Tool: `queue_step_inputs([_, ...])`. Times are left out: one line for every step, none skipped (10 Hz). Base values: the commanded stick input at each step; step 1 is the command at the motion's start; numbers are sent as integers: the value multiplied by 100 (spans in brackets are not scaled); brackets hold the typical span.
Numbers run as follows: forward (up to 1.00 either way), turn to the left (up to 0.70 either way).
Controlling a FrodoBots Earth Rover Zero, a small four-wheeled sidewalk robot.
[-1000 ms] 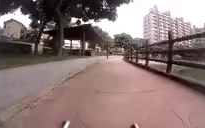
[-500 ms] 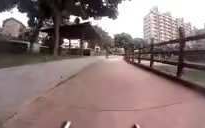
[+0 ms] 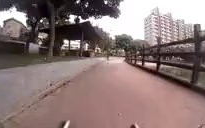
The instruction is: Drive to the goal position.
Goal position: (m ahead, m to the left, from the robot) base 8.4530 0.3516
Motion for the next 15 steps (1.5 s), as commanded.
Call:
queue_step_inputs([100, 0])
queue_step_inputs([100, 0])
queue_step_inputs([100, 0])
queue_step_inputs([100, 0])
queue_step_inputs([100, 0])
queue_step_inputs([100, -2])
queue_step_inputs([100, -10])
queue_step_inputs([100, -40])
queue_step_inputs([100, -38])
queue_step_inputs([100, -32])
queue_step_inputs([100, -12])
queue_step_inputs([100, 1])
queue_step_inputs([100, 2])
queue_step_inputs([100, 0])
queue_step_inputs([100, 0])
